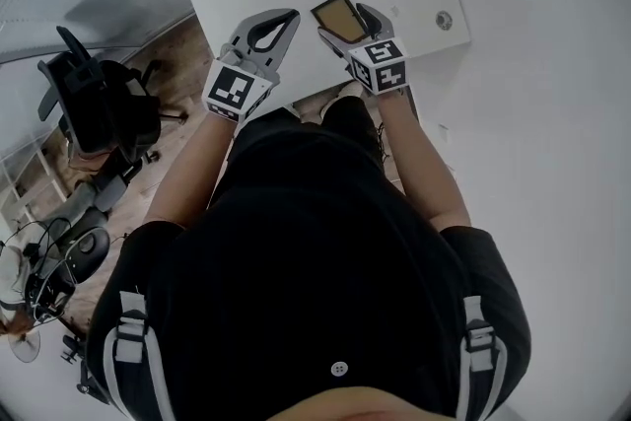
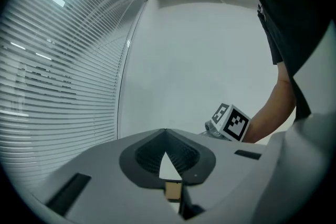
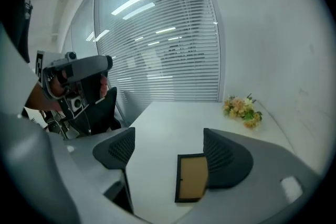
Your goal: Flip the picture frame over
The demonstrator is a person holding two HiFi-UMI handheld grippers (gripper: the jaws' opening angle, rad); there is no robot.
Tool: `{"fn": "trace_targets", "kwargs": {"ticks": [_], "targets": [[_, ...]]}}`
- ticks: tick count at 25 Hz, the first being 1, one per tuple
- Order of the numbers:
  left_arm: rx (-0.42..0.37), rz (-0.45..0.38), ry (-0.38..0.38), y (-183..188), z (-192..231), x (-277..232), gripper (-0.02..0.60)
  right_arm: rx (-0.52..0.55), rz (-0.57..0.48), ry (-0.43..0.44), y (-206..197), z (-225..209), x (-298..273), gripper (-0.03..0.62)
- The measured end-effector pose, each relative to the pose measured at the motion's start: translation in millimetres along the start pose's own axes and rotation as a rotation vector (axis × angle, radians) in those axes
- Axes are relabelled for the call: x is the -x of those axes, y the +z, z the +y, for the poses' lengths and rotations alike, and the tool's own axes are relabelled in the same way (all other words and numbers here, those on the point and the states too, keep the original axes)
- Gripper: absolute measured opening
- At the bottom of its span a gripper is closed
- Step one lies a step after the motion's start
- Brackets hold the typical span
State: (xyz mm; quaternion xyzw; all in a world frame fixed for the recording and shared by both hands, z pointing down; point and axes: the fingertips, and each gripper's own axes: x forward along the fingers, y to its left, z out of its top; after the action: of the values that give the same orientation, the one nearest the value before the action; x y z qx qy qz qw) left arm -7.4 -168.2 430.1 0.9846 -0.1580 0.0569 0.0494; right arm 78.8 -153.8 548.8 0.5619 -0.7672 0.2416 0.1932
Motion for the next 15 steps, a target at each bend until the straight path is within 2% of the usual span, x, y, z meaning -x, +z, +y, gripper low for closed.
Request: {"fn": "trace_targets", "kwargs": {"ticks": [4, 8, 15], "targets": [[0.015, 0.01, 0.019, -13.0, 6.0, -2.6, 0.003, -0.001, 0.107, -0.015, -30.4, -7.0, -25.3, 0.415], [0.048, -0.015, 0.049, -19.2, 17.1, -10.9, 0.003, 0.022, 0.206, -0.023, -52.2, -15.6, -48.3, 0.373], [0.11, 0.004, 0.097, -51.7, 28.1, -12.4, 0.003, 0.026, 0.303, -0.022, -86.5, -22.2, -80.3, 0.349]]}}
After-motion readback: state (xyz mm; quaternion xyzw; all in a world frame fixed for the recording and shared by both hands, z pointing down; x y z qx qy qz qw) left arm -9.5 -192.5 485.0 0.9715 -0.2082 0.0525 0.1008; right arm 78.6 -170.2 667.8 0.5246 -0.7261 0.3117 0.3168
